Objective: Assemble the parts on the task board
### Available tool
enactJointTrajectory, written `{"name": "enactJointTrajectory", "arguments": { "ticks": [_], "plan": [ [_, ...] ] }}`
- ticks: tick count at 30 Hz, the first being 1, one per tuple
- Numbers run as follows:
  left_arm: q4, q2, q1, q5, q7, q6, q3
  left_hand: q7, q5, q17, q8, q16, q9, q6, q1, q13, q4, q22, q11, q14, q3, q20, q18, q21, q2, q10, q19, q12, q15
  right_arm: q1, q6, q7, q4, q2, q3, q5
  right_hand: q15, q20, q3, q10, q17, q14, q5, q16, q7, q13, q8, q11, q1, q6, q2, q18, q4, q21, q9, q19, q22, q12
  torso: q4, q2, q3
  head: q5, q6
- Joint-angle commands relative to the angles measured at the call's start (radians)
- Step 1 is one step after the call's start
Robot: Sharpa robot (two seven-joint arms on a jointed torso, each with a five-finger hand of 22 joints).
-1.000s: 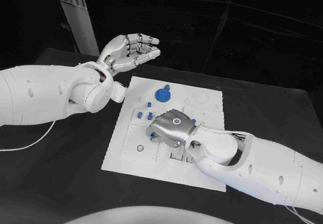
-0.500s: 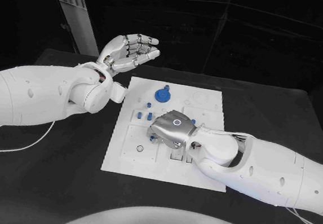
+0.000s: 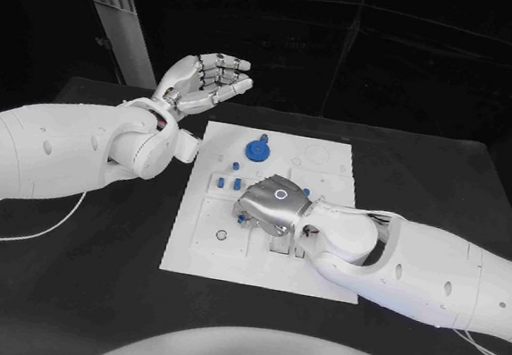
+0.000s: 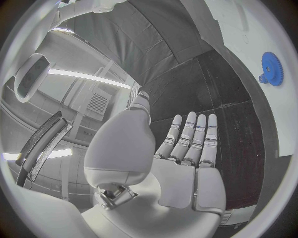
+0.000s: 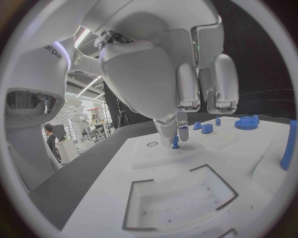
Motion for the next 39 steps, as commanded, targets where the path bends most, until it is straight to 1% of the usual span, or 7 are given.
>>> {"name": "enactJointTrajectory", "arguments": {
  "ticks": [1, 6, 10, 16, 25, 33, 39],
  "plan": [
    [-0.001, 0.001, 0.001, 0.002, 0.205, 0.011, 0.001, 0.127, 0.003, -0.001, 0.003, 0.003, -0.001, -0.005, -0.001, -0.001, -0.001, -0.001, 0.001, -0.007, 0.007, 0.002, -0.008, -0.007, 0.008, -0.008, 0.006, 0.004, 0.001, 0.001, -0.036, -0.02, 0.003, -0.002, 0.0, -0.002, 0.011, 0.007, -0.021, -0.013, 0.147, 0.081, 0.0, -0.01, 0.004, -0.001, -0.016, 0.006, -0.021, -0.024, -0.019, 0.001, 0.005, -0.008, -0.004, 0.086, 0.252, -0.004, -0.0002, 0.0, -0.0003, -0.001, 0.002],
    [-0.003, 0.002, 0.0, 0.002, 0.204, 0.013, 0.001, 0.127, 0.003, -0.002, 0.004, 0.004, -0.001, -0.005, -0.001, -0.001, -0.001, -0.001, 0.001, -0.007, 0.008, 0.002, -0.008, -0.007, 0.008, -0.008, 0.006, 0.004, 0.001, -0.002, -0.137, -0.048, 0.01, -0.013, 0.0, 0.01, 0.013, 0.012, -0.063, -0.059, 0.077, 0.066, 0.001, -0.04, 0.008, 0.001, -0.042, 0.01, -0.167, -0.131, -0.073, 0.003, 0.004, -0.016, -0.005, 0.082, 0.249, -0.002, -0.0003, 0.0, 0.0, -0.001, 0.007],
    [-0.007, 0.003, -0.001, 0.002, 0.205, 0.014, 0.001, 0.127, 0.003, -0.002, 0.004, 0.004, -0.001, -0.005, -0.001, -0.001, -0.001, -0.001, 0.001, -0.007, 0.008, 0.002, -0.008, -0.007, 0.008, -0.008, 0.006, 0.004, 0.001, -0.003, -0.228, -0.043, 0.034, -0.045, 0.001, 0.09, 0.014, 0.015, -0.006, -0.077, 0.058, 0.064, 0.0, -0.049, 0.015, 0.003, -0.037, 0.013, -0.226, -0.151, -0.114, 0.0, 0.003, -0.004, 0.0, 0.089, 0.253, 0.001, -0.0007, -0.002, 0.0004, -0.001, 0.01],
    [-0.013, 0.005, -0.002, 0.002, 0.204, 0.014, 0.001, 0.127, 0.003, -0.002, 0.004, 0.004, -0.001, -0.005, -0.001, -0.001, -0.001, -0.001, 0.001, -0.007, 0.008, 0.002, -0.008, -0.007, 0.008, -0.008, 0.006, 0.004, 0.001, 0.021, -0.294, 0.006, 0.112, -0.144, 0.003, 0.331, 0.032, 0.025, 0.04, -0.104, 0.067, 0.067, 0.0, -0.043, 0.042, 0.002, -0.024, 0.035, -0.226, -0.122, -0.109, 0.0, -0.001, -0.003, 0.006, 0.089, 0.253, -0.002, 0.001, -0.005, -0.0024, 0.001, 0.009],
    [-0.021, 0.012, -0.004, 0.002, 0.204, 0.014, 0.001, 0.127, 0.003, -0.002, 0.004, 0.004, -0.001, -0.005, -0.001, -0.001, -0.001, -0.001, 0.001, -0.007, 0.008, 0.002, -0.008, -0.007, 0.008, -0.008, 0.006, 0.004, 0.001, 0.112, -0.212, 0.027, 0.183, -0.295, 0.003, 0.546, 0.045, 0.038, 0.059, -0.144, 0.076, 0.069, 0.0, -0.036, 0.054, 0.002, -0.036, 0.049, -0.214, -0.133, -0.091, 0.003, -0.005, -0.015, 0.001, 0.083, 0.249, 0.0, -0.0002, -0.006, -0.0038, -0.004, 0.012],
    [-0.024, 0.015, -0.005, 0.002, 0.205, 0.013, 0.001, 0.127, 0.003, -0.002, 0.004, 0.004, -0.001, -0.005, -0.001, -0.001, -0.001, -0.001, 0.001, -0.007, 0.008, 0.002, -0.008, -0.007, 0.008, -0.008, 0.006, 0.004, 0.001, 0.125, -0.149, -0.015, 0.17, -0.33, 0.003, 0.514, 0.046, 0.041, 0.056, -0.153, 0.07, 0.067, 0.0, -0.038, 0.053, 0.004, -0.036, 0.048, -0.227, -0.137, -0.104, 0.004, 0.001, -0.019, 0.001, 0.081, 0.247, 0.003, -0.0005, -0.004, -0.0014, -0.009, 0.016],
    [-0.024, 0.015, -0.005, 0.002, 0.205, 0.013, 0.001, 0.127, 0.003, -0.002, 0.004, 0.004, -0.001, -0.005, -0.001, -0.001, -0.001, -0.001, 0.001, -0.007, 0.008, 0.002, -0.008, -0.007, 0.008, -0.008, 0.006, 0.004, 0.001, 0.126, -0.085, -0.078, 0.162, -0.325, 0.002, 0.488, 0.048, 0.044, 0.058, -0.156, 0.06, 0.064, 0.0, -0.04, 0.058, 0.005, -0.035, 0.051, -0.255, -0.135, -0.132, 0.005, 0.005, -0.023, 0.002, 0.079, 0.246, 0.009, 0.0009, -0.003, -0.001, -0.016, 0.019]
  ]
}}
